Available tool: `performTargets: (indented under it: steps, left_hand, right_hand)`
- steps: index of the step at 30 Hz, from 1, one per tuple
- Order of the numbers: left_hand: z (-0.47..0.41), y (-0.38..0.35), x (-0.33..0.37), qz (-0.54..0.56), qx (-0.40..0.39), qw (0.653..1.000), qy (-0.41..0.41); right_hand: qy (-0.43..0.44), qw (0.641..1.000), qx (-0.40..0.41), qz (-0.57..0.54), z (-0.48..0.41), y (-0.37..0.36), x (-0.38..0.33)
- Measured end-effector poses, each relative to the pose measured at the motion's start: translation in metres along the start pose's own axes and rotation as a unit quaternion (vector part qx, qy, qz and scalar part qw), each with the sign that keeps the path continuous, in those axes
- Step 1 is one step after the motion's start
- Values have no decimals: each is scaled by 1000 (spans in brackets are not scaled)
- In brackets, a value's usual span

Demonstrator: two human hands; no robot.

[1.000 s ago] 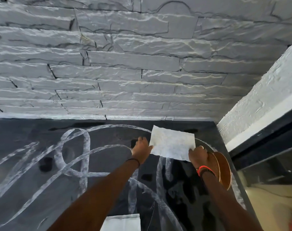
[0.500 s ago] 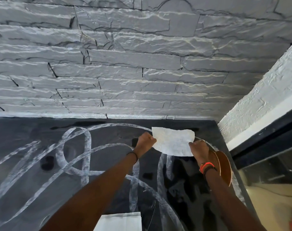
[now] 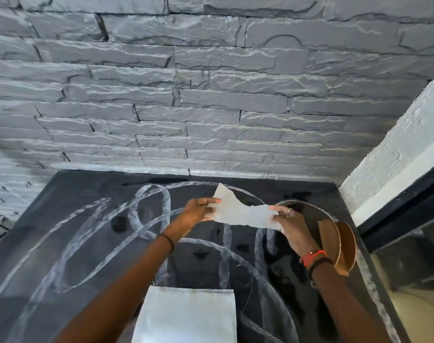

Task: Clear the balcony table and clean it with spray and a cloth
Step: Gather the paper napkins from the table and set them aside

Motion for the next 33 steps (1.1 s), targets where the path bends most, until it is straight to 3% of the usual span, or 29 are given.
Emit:
performTargets:
  steps: [5,12,25,29,33]
  left_hand:
    - [64,37,-40,-14,12,1000,-14]
    - [142,70,-125,-31,54,997,-46]
    - [184,77,-274,-130,141,981,-7]
    - [186,67,-268,-101,233,967,-1]
    - [174,69,-256,-115,292,948,53]
  right_hand:
    - [-23,999,-29,9,57,-30,-2]
    - [10,997,-65,42,160,-59,1]
    - [63,959,-115,253,262,-76,71]
    - [58,922,-140,356,264,-75,81]
    - [207,849,-73,480,273,-77,61]
Point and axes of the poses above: each hand's wrist, its own z-axis away from the middle knuckle, its own y-axis out of the back of the hand, x = y × z, the point moved 1 cm from there along -z, towards the middle knuckle, and after that the axes turned 15 degrees about y, right-handed, at the moved point
